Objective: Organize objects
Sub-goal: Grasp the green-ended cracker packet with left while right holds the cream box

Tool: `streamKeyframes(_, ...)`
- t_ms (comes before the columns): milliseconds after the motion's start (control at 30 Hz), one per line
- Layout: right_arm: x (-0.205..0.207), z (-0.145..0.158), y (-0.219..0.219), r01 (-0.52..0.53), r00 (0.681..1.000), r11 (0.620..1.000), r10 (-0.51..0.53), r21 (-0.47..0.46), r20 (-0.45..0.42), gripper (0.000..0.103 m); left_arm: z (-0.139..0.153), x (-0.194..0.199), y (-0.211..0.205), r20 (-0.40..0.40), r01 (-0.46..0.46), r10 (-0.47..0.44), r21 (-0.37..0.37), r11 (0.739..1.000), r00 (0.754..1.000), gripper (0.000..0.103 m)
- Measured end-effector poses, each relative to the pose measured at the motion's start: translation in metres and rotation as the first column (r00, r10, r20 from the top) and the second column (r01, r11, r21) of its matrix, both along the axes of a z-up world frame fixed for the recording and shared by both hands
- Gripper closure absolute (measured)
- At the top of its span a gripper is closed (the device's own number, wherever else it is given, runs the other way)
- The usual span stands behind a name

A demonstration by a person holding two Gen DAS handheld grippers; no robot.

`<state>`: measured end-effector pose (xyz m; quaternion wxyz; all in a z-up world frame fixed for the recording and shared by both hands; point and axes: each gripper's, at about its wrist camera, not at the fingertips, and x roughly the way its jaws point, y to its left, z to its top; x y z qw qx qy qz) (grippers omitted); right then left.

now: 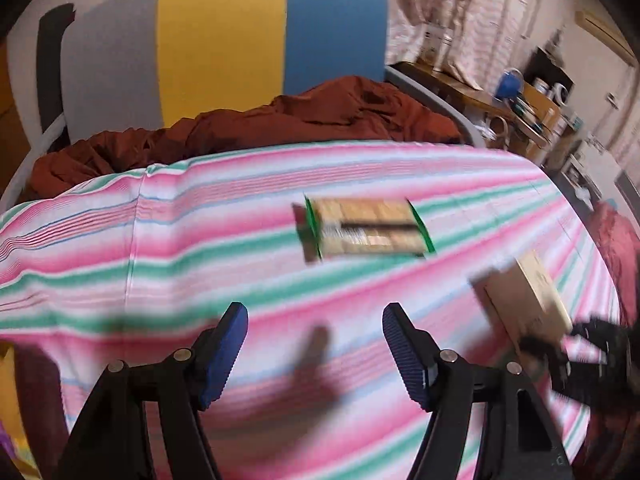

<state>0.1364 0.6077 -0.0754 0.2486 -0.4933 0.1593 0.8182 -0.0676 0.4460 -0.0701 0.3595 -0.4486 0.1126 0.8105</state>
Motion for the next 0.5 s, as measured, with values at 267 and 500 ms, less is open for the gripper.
streamKeyframes(267, -0.005, -0.001, 0.005, 0.002, 1.0, 1.0, -0.002, 0.01, 0.008, 0.052, -0.021, -0.028, 0.051, 0.087, 0.016, -0.021, 0.056, 0.998, 0.996, 0.032)
streamKeyframes(500, -0.003, 0.0, 0.009, 0.013, 1.0, 1.0, -0.013, 0.007, 0.008, 0.052, -0.027, 0.014, 0.067, 0.149, 0.232, -0.247, 0.108, 0.967, 0.957, 0.032)
